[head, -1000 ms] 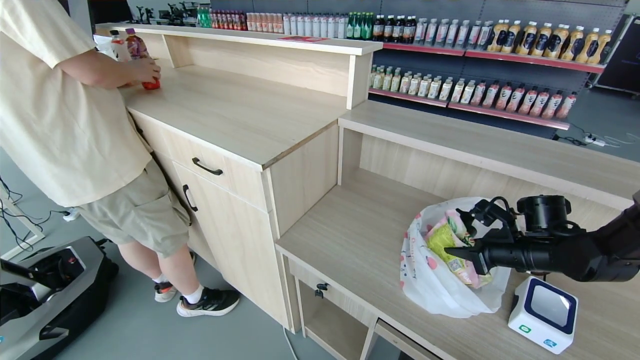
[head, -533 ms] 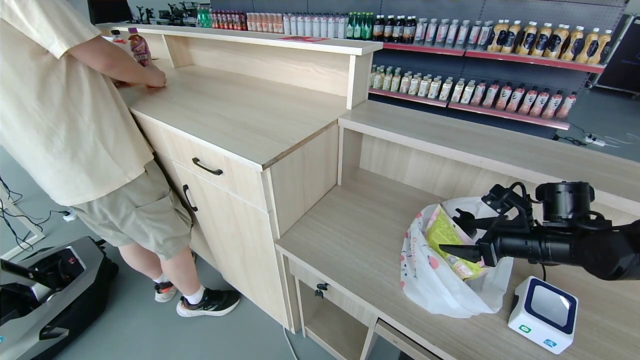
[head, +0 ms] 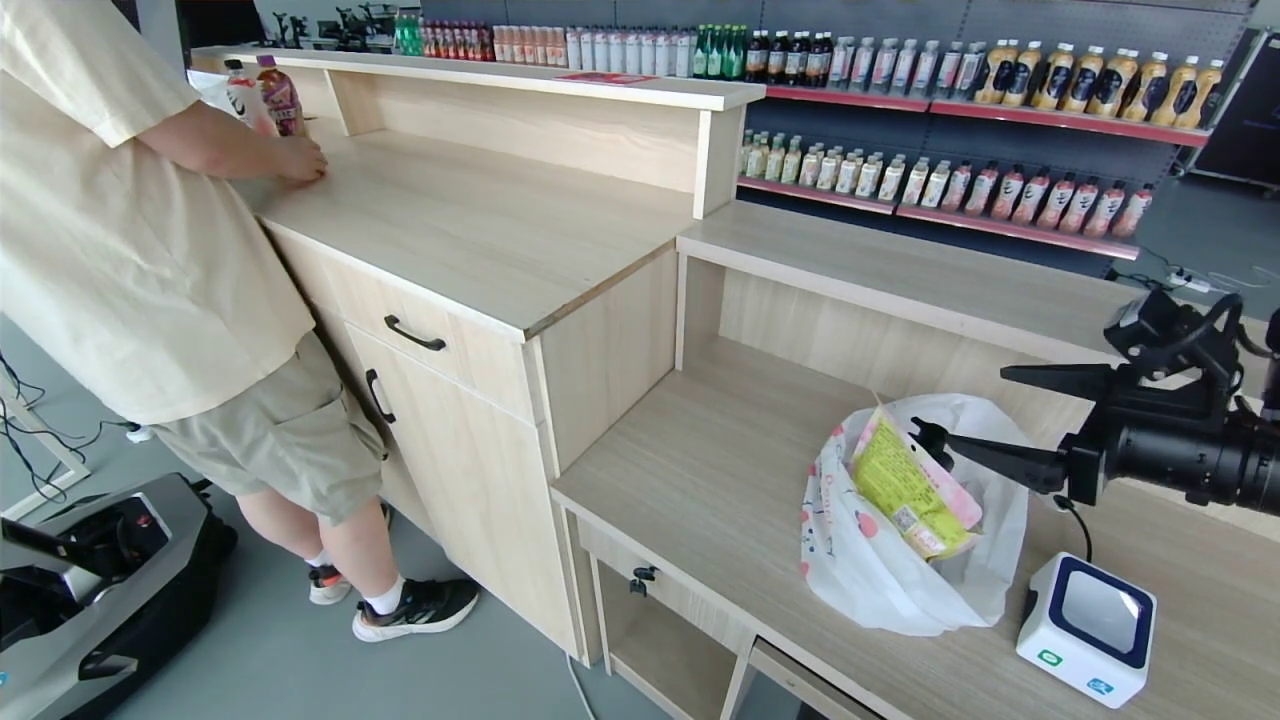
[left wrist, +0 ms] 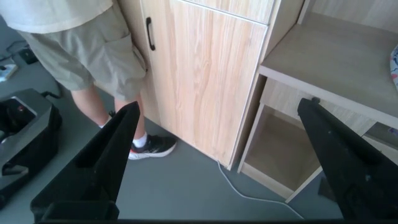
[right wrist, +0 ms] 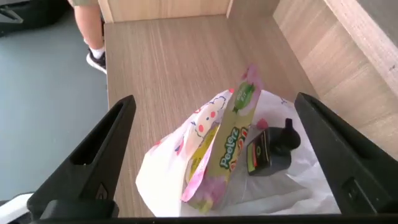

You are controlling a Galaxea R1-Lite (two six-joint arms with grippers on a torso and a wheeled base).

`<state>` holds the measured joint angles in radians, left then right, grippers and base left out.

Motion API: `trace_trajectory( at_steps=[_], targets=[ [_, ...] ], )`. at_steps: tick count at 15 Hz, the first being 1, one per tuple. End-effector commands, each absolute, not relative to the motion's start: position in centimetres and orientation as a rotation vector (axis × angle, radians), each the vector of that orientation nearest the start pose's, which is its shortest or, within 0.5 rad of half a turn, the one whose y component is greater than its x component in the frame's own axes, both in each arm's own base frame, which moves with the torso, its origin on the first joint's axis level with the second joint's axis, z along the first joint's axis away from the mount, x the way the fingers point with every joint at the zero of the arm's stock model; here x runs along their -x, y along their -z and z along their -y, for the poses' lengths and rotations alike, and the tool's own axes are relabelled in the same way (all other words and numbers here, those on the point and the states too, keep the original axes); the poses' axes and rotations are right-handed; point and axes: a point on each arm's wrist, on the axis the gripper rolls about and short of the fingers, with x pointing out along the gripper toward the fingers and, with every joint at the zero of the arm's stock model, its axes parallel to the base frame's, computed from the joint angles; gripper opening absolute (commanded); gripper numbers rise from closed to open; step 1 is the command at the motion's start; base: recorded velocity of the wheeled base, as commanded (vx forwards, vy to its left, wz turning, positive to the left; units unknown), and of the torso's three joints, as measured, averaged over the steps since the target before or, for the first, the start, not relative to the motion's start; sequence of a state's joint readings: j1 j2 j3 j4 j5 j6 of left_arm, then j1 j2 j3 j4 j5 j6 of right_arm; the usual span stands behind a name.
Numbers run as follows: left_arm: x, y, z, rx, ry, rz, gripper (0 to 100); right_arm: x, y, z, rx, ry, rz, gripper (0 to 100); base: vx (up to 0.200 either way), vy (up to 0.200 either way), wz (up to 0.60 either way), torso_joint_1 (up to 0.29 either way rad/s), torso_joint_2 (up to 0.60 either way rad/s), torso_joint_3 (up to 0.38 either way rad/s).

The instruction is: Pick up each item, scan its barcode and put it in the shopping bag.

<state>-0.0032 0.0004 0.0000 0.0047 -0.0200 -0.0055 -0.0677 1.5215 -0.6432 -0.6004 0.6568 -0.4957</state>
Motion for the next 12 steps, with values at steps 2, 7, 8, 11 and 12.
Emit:
trace_trajectory(
  at_steps=[2, 7, 8, 11, 12],
  targets=[
    [2.3, -7.5, 0.0, 0.006, 0.023, -0.006, 100, -17.0, -23.5, 0.9, 0.454, -0.506, 0.032, 100, 0.0, 0.0, -0.6, 0.005, 0.0, 0.005],
    [2.3, -7.5, 0.0, 0.006, 0.023, -0.006, 100, -10.7, -27.6, 0.5, 0.389, -0.327, 0.013, 100, 0.0, 0.0, -0.6, -0.002, 0.01, 0.0],
    [2.3, -7.5, 0.0, 0.006, 0.023, -0.006, 100, -10.2, -28.0, 0.5, 0.38, -0.288, 0.001, 100, 0.0, 0.0, -0.6, -0.002, 0.01, 0.002],
    [2.3, -7.5, 0.0, 0.006, 0.023, -0.006, 100, -9.1, -27.5, 0.6, 0.351, -0.186, -0.069, 100, 0.0, 0.0, -0.6, 0.001, 0.0, 0.002],
    [2.3, -7.5, 0.0, 0.006, 0.023, -0.006, 100, -8.7, -27.1, 0.7, 0.328, -0.148, -0.101, 100, 0.0, 0.0, -0.6, 0.007, 0.0, -0.002]
  ],
)
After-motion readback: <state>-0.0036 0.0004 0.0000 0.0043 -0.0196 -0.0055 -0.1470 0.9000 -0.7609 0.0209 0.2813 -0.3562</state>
